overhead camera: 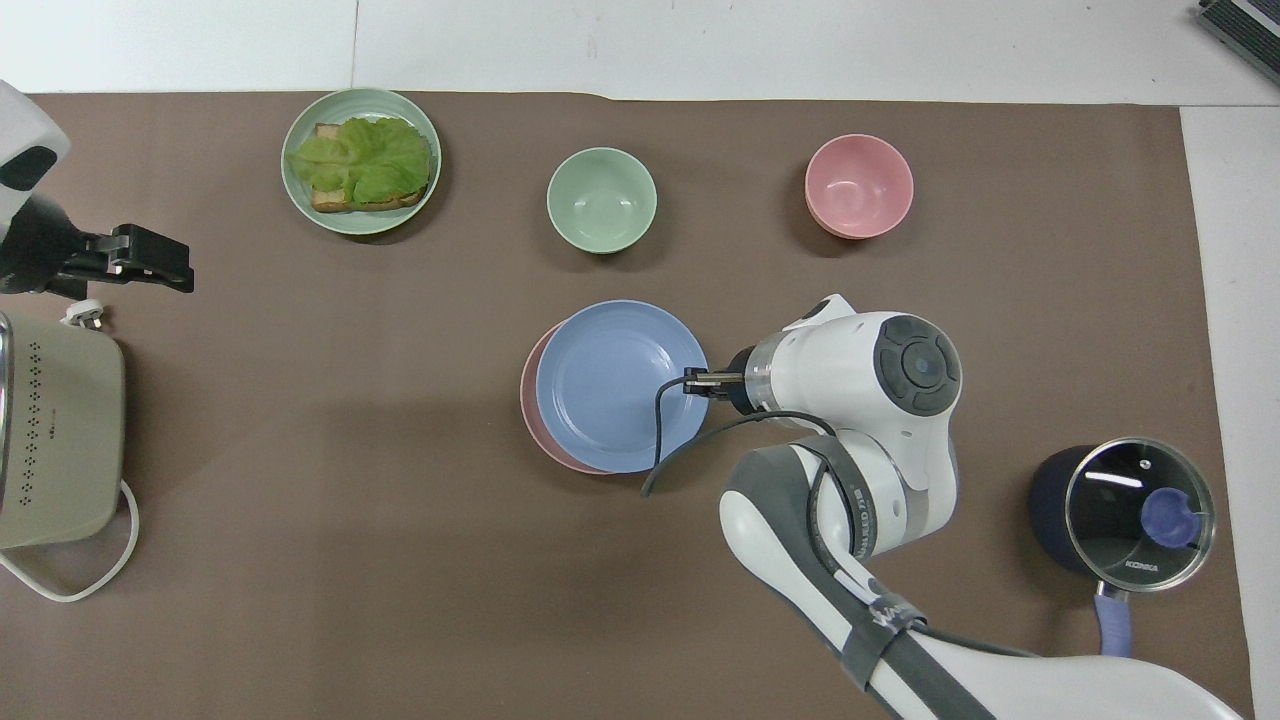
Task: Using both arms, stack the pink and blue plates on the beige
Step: 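Grasp the blue plate with the right gripper and slide it onto the pink plate, then open the right gripper and withdraw it from the blue plate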
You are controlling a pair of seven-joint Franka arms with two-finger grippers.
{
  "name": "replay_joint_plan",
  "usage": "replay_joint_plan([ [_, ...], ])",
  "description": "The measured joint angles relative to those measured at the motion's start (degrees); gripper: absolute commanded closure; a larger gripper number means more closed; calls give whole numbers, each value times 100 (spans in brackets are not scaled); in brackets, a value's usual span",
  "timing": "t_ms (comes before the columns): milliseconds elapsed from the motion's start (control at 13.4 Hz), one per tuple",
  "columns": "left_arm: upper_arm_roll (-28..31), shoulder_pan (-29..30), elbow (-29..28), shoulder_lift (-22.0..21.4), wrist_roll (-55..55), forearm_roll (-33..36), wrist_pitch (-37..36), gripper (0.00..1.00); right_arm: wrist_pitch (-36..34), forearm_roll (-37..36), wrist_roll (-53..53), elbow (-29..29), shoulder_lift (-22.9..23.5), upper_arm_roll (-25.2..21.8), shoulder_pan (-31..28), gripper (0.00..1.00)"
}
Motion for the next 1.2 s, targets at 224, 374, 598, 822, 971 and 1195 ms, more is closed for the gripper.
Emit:
replay_joint_plan([
  [224, 0, 0, 0, 0, 0, 0, -1, 0, 140, 0, 185, 35, 158, 0, 182, 100],
  [374, 0, 0, 0, 0, 0, 0, -1, 0, 163, 0, 190, 46, 191, -2, 205, 100],
  [598, 0, 0, 0, 0, 0, 0, -1, 0, 171, -1, 190, 59, 193, -19, 205, 100],
  [822, 0, 0, 0, 0, 0, 0, -1, 0, 311, -1, 190, 61, 216, -31, 204, 100],
  [971, 0, 0, 0, 0, 0, 0, -2, 0, 341, -1, 190, 61, 265, -31, 204, 100],
  [1195, 0, 0, 0, 0, 0, 0, -2, 0, 369, -2, 190, 62, 311, -32, 204, 65],
])
